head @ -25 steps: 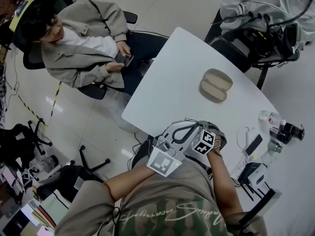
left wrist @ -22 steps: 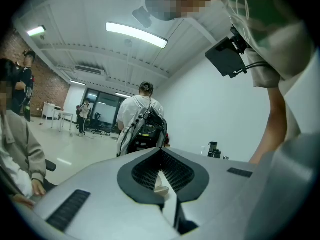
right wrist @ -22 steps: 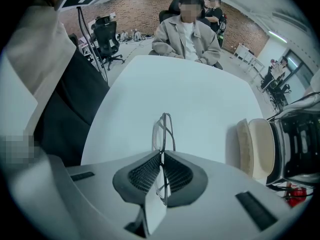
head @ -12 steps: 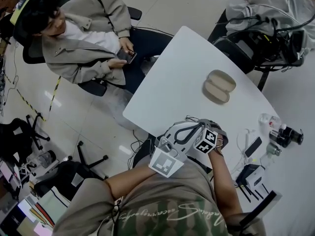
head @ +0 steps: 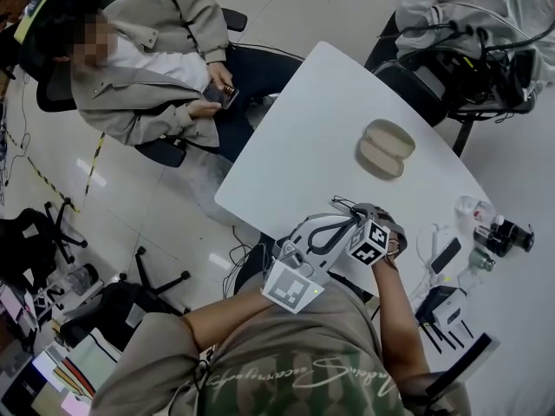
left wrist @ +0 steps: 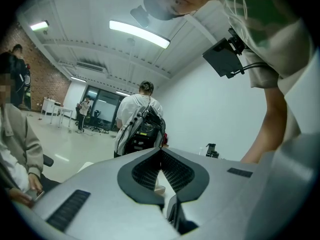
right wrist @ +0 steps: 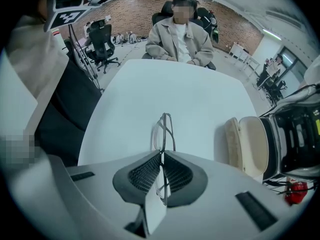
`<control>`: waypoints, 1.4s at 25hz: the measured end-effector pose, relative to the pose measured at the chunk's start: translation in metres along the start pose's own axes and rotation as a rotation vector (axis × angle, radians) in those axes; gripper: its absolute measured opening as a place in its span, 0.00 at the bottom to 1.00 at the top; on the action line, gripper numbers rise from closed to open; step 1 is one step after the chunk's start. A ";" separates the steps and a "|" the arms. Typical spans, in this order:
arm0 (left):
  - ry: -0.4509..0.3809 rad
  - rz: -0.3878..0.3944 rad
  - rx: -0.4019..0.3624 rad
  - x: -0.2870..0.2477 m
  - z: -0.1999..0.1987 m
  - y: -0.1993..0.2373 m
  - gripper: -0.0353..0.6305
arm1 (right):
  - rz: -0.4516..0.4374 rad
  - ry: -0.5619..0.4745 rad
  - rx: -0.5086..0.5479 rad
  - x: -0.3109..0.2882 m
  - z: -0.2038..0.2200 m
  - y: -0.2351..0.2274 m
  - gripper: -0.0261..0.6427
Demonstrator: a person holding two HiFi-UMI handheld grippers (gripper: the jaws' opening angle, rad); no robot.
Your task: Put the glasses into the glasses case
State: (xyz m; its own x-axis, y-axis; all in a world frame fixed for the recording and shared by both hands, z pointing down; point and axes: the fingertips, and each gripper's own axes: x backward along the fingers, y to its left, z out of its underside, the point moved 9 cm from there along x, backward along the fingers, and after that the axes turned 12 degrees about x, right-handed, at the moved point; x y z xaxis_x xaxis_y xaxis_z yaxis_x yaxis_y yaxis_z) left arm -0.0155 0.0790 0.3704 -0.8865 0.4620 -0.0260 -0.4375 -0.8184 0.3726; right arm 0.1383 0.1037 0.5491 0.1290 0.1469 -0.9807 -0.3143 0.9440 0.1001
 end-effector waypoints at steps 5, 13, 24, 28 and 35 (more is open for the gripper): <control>-0.007 -0.047 -0.007 0.003 -0.001 0.003 0.06 | 0.003 0.005 0.004 -0.001 0.006 -0.005 0.09; 0.004 -0.074 0.014 0.006 0.003 0.005 0.06 | 0.007 0.010 0.025 -0.003 0.008 -0.018 0.09; -0.001 -0.096 0.005 0.007 0.001 0.003 0.06 | 0.023 0.008 0.044 -0.001 0.017 -0.031 0.09; 0.002 -0.101 0.002 0.008 0.000 0.000 0.06 | 0.030 0.005 0.050 -0.001 0.020 -0.033 0.09; -0.006 -0.110 -0.019 0.006 -0.001 -0.005 0.06 | 0.043 -0.001 0.043 0.004 0.026 -0.040 0.09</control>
State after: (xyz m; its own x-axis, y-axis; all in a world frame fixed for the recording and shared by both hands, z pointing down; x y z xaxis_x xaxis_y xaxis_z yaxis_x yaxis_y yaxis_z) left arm -0.0188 0.0856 0.3671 -0.8318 0.5517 -0.0603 -0.5352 -0.7686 0.3505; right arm 0.1761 0.0747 0.5460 0.1168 0.1878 -0.9752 -0.2793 0.9485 0.1492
